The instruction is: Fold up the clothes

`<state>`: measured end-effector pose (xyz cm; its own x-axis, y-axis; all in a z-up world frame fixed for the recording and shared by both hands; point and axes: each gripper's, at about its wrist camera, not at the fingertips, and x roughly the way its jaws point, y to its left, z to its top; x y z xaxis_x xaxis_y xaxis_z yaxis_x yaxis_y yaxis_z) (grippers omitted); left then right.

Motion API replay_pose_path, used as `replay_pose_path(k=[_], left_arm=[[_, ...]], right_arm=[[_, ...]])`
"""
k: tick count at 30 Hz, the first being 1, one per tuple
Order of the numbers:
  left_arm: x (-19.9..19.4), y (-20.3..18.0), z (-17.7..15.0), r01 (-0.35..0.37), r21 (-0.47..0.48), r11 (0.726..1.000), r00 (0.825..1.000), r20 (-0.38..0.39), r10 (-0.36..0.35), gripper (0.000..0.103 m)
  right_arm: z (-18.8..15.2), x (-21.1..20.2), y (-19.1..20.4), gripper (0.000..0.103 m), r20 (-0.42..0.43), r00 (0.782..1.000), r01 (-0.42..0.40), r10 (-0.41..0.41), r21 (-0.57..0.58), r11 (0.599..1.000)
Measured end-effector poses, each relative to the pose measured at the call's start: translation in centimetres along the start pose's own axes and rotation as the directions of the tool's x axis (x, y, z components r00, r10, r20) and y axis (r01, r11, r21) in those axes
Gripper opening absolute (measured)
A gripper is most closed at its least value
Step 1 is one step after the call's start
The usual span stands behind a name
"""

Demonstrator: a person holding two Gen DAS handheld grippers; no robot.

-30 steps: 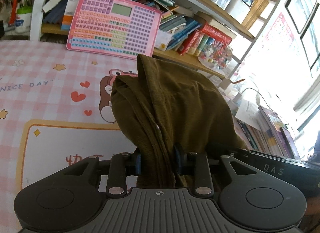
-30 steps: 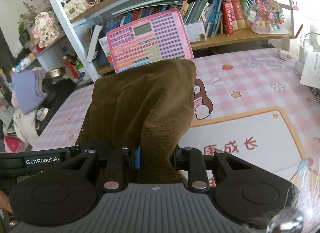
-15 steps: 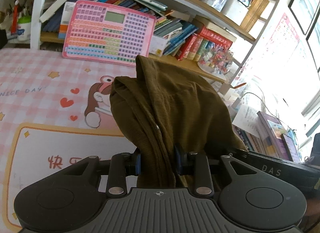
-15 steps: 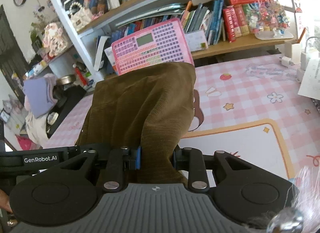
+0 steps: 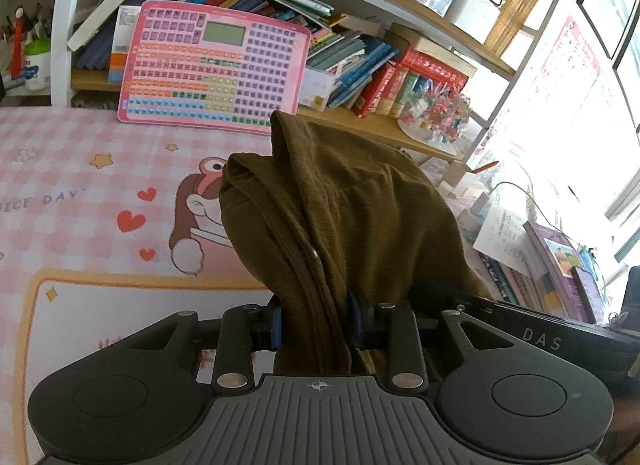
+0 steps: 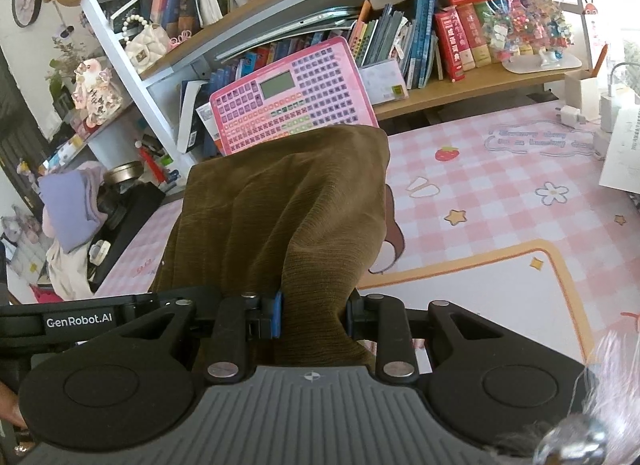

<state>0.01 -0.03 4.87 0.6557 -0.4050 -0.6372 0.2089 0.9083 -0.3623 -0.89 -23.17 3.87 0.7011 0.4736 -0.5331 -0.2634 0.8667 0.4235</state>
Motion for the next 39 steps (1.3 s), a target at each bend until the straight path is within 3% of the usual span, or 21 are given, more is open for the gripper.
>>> replay_pose_path(k=[14,25,33,39], left_arm=[[2.2,9.2,5.8,-0.011,0.014,1.0,1.0,-0.009,0.011,0.03],[8.2,17.8,11.5,0.014,0.009,1.0,1.0,0.02,-0.015,0.03],[11.9,21.4,11.9,0.037,-0.016,0.999,0.999,0.023,-0.037,0.03],[13.6,23.4,11.0,0.054,-0.06,0.997,0.998,-0.005,-0.055,0.037]], right_arm=[[2.8,9.8,5.7,0.025,0.003,1.0,0.0,0.001,-0.048,0.999],[7.1,21.0,8.7,0.025,0.012,0.999,0.039,-0.038,-0.124,0.992],[7.7,26.2,8.0,0.026,-0.011,0.999,0.051,-0.053,-0.121,0.991],[6.5,28.6,5.7,0.033,-0.061,0.997,0.051,-0.052,-0.017,0.999]])
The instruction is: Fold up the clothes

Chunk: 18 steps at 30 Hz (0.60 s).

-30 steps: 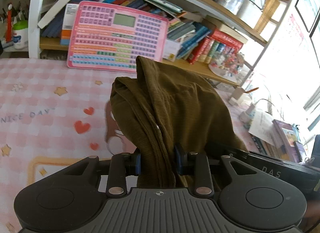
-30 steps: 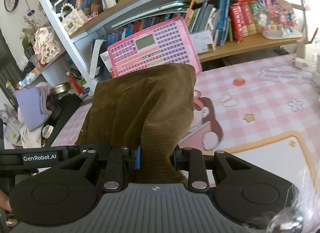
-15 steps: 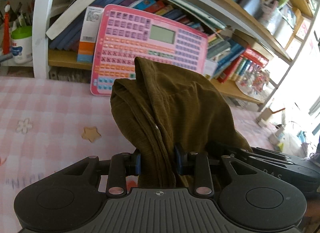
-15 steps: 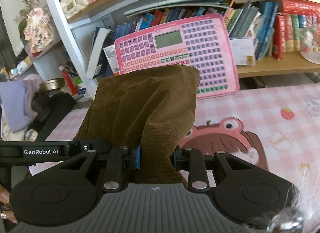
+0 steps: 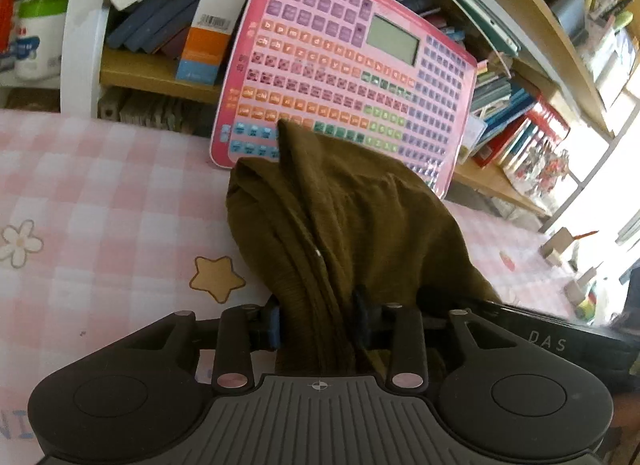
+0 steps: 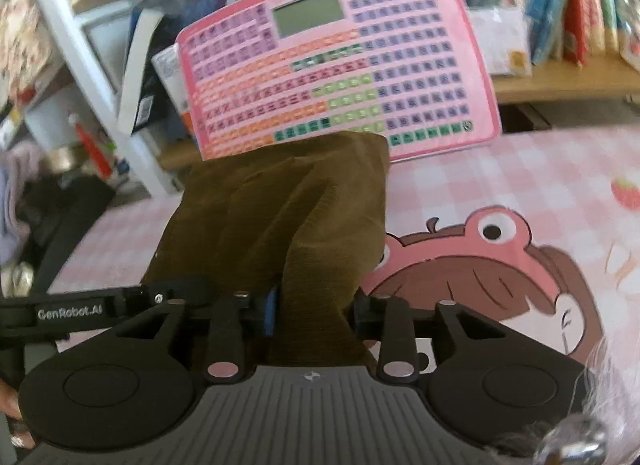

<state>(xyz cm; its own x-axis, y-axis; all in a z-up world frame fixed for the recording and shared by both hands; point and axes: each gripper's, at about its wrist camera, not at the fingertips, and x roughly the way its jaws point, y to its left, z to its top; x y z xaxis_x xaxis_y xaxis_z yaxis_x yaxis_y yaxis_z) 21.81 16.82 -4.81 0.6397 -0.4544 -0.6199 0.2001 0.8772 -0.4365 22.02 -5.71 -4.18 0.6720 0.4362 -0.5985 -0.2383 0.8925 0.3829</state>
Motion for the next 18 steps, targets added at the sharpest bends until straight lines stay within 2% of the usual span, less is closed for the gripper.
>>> replay_pose_path(k=[3,4,8,12,18], left_arm=[[0.1,0.2,-0.1,-0.002,-0.009,1.0,1.0,-0.002,0.002,0.043],[0.1,0.2,-0.1,-0.012,-0.012,1.0,1.0,-0.003,0.012,0.049],[-0.5,-0.3,0.1,-0.049,0.003,0.999,0.999,0.002,0.049,0.05],[-2.4,-1.6,-0.2,-0.105,0.059,0.993,0.994,0.048,0.102,0.052],[-6.0,-4.3,-2.0,-0.174,0.1,0.98,0.978,0.134,0.16,0.067]], right_arm=[[0.0,-0.1,-0.4,0.035,-0.003,1.0,-0.004,0.004,0.034,0.999],[0.1,-0.2,-0.3,0.039,-0.006,1.0,0.005,-0.005,0.033,0.999],[0.4,-1.1,0.5,0.056,-0.003,0.998,0.064,-0.064,0.005,0.998],[0.2,-3.0,1.1,0.063,0.021,0.994,0.112,-0.112,-0.031,0.993],[-1.6,-6.6,2.3,0.073,0.076,0.981,0.187,-0.181,-0.078,0.979]])
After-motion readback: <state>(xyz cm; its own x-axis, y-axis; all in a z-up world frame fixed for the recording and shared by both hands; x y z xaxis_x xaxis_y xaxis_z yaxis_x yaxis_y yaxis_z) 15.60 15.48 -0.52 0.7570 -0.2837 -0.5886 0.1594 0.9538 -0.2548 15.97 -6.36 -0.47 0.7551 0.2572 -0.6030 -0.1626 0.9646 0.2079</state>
